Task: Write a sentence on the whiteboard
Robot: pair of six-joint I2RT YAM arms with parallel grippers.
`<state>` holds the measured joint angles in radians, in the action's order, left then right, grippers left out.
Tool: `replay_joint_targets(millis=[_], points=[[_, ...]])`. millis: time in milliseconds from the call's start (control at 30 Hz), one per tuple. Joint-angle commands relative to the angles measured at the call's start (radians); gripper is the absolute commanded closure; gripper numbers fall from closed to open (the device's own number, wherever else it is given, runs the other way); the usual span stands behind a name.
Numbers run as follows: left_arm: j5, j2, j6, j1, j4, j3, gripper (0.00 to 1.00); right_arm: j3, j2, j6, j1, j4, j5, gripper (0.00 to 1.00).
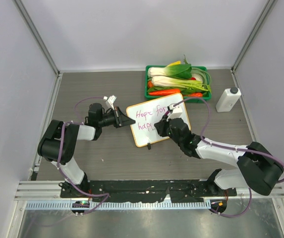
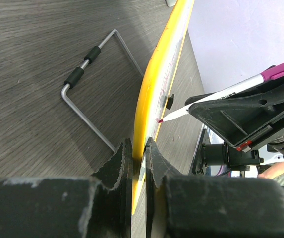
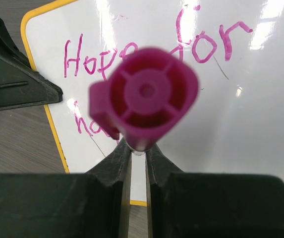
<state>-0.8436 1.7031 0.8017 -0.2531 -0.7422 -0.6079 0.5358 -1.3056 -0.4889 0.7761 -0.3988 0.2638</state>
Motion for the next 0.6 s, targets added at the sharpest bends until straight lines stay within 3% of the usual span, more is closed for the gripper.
replay_joint_targets(millis=[0, 567], points=[[0.109, 0.029, -0.082, -0.003, 0.161, 0.016, 1.0, -0.013, 0.026, -0.007, -0.001, 0.011, -0.005, 0.99], [0.11, 0.027, -0.084, -0.005, 0.162, 0.017, 1.0, 0.133, 0.02, 0.026, -0.001, 0.001, 0.029, 0.99]])
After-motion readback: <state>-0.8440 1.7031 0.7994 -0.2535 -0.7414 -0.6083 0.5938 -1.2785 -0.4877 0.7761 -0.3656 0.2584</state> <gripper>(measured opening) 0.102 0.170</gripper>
